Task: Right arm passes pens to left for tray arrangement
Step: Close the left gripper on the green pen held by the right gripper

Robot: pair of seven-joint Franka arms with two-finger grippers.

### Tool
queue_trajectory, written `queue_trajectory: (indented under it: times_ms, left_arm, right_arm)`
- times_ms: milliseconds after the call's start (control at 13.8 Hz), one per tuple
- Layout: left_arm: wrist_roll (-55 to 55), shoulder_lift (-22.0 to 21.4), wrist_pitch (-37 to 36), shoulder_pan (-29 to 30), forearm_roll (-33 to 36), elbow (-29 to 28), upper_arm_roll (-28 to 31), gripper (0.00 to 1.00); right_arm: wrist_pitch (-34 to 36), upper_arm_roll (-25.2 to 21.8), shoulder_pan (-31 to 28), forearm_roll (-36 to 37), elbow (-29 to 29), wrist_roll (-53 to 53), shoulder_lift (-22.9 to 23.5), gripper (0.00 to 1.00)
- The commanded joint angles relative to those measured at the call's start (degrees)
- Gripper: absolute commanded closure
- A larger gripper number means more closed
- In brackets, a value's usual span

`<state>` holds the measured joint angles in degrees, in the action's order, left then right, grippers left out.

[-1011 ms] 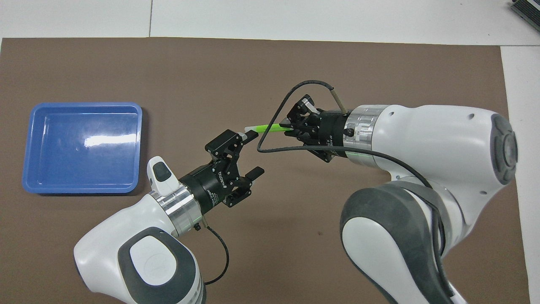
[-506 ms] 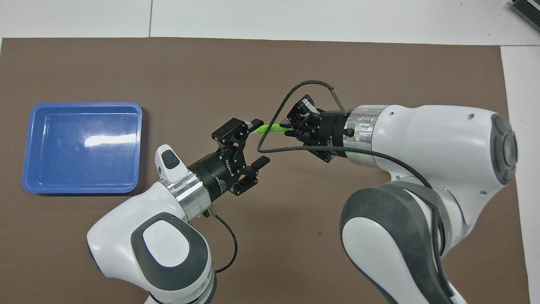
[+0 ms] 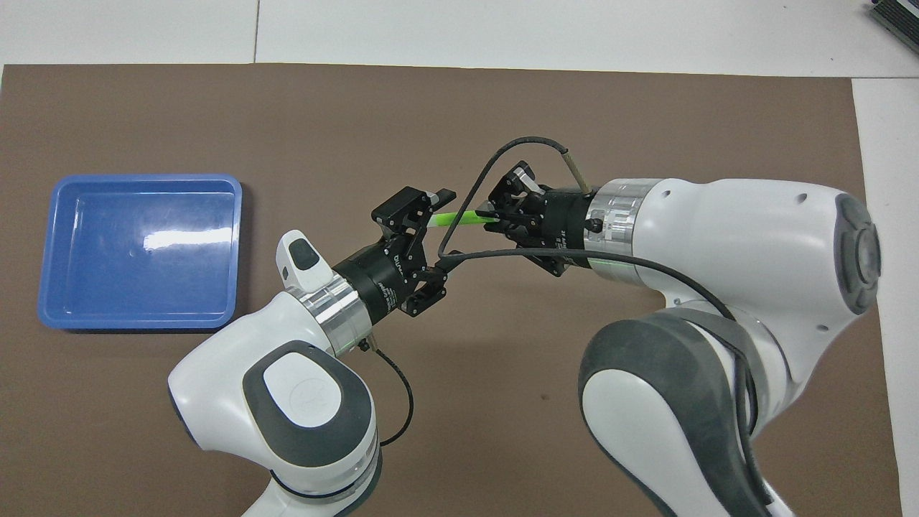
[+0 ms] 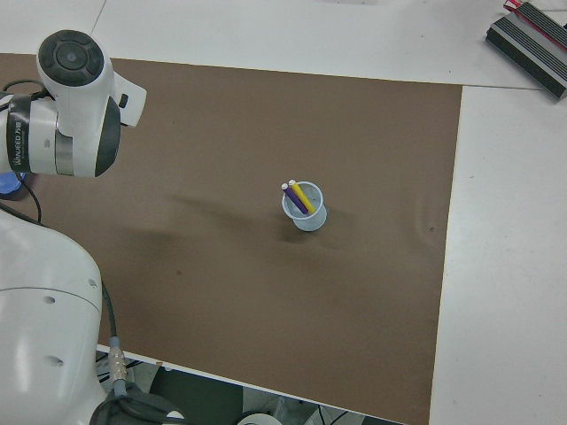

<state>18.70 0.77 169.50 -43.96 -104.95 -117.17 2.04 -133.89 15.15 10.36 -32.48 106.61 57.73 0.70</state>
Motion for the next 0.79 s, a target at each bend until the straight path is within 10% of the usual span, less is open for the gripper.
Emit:
queue_trajectory:
  times_ms: [0,722]
  left_arm:
    - [0.0,1.8,1.6,-0.3,-1.2,2.3,0.2,0.12]
    - [0.0,2.6,1.5,-0.3,-0.4,3.3,0.2,0.41]
  right_arm:
    - [-0.8,0.1,-0.3,-1.5,1.7,0.2,-1.5,1.0]
    - [-0.8,0.1,-0.3,-1.6,1.7,0.1,-1.5,1.0]
